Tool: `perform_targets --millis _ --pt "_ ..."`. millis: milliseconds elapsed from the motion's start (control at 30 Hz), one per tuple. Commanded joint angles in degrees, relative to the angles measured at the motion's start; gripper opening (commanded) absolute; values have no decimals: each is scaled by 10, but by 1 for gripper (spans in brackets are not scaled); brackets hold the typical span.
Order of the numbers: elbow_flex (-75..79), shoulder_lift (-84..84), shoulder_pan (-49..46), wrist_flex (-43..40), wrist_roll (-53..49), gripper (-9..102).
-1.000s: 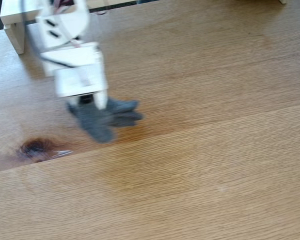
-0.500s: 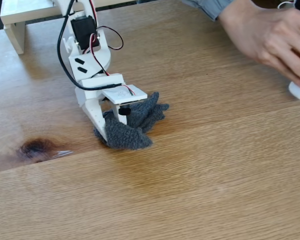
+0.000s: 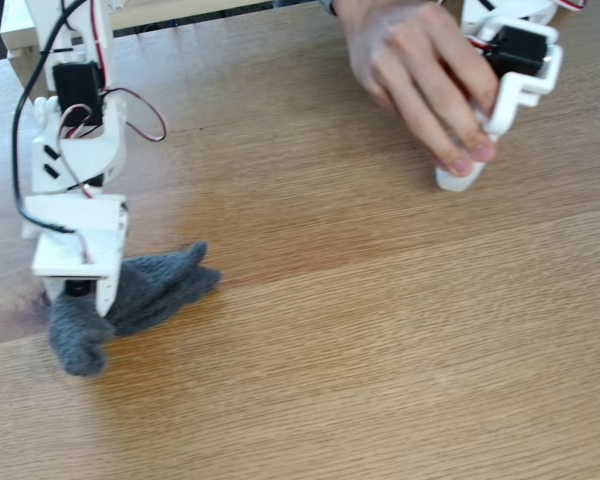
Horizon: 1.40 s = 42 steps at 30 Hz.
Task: Clean the area in front of the robot
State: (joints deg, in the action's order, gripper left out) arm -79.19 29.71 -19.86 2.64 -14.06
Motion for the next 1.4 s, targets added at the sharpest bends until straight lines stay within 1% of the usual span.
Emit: perform_targets --millis 0,67,233,300,367,433,567,667,733,800,867,1000,1100,1200,1233,1300,1367 --pt "41 1 -89 -25 -23 0" --pt "42 4 -112 -47 -27 0" --pt "41 45 -157 -131 -44 0" --pt "41 88 -172 -189 -33 0" --pt "41 154 -183 -275 -17 0" --pt "41 237 -185 -403 -15 0" --pt "42 429 -175 -706 5 0" --pt "42 520 -169 -907 19 0" --pt "41 553 -175 -1009 25 0" --pt "40 565 -201 -1062 21 0" --pt "32 566 -243 -1059 1 0" --pt "-51 565 -330 -983 -67 0" --pt "-149 576 -372 -910 -120 0" --pt "-249 597 -386 -813 -157 0" --pt "-275 601 -388 -788 -153 5" --pt "-325 614 -389 -737 -144 19" --pt "-361 628 -388 -689 -137 26"
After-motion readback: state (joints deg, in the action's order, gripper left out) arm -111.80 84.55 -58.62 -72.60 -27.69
